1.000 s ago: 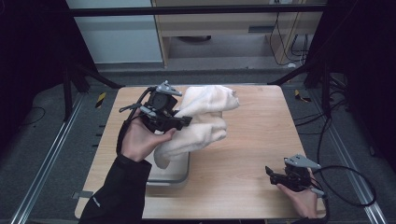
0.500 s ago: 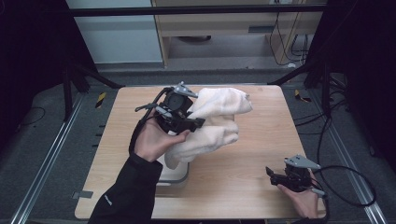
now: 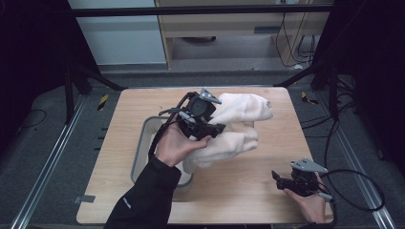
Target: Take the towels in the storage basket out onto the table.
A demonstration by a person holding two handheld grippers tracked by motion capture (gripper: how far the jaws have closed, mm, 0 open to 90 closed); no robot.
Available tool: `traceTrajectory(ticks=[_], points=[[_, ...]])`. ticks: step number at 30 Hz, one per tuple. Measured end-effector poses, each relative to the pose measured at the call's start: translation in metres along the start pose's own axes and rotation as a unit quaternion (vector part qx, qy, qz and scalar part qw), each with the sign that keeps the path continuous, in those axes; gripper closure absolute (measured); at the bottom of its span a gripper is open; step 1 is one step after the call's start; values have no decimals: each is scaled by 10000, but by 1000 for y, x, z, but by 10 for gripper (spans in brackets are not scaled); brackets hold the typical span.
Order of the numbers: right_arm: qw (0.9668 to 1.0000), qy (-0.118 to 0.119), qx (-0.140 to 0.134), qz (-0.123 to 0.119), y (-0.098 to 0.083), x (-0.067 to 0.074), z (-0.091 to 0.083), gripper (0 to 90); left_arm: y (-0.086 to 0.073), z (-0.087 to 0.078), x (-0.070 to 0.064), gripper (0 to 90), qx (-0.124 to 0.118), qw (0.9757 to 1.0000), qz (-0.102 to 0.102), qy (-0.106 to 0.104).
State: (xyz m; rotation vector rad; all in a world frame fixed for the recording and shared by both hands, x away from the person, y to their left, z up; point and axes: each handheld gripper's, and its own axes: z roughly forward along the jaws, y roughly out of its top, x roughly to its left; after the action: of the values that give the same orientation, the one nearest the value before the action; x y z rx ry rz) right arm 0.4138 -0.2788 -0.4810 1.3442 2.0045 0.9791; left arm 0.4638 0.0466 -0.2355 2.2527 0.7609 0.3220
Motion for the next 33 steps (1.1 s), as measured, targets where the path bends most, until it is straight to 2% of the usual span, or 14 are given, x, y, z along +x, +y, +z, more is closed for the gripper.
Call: traceTrajectory(ticks=[5,13,15,16,24,33], points=[[10000,8,3,-59,0,0,1,176,3,13,-4,692,-15,10000,8,-75],[9999,49,43,-94,-1,1,1,176,3,38,-5,691,103,9999,1,-110],[9999,43,24,-93,-1,0,1,176,1,49,-4,691,155,9998,-22,-121],[9999,43,24,-93,-1,0,1,176,1,49,-4,691,155,9998,-22,-121],[9999,38,32,-106,-1,0,2,172,-8,76,-2,691,238,9996,-107,-147],[9999,-23,-71,96,-6,-8,0,177,-26,106,-4,689,407,9988,-128,-237]])
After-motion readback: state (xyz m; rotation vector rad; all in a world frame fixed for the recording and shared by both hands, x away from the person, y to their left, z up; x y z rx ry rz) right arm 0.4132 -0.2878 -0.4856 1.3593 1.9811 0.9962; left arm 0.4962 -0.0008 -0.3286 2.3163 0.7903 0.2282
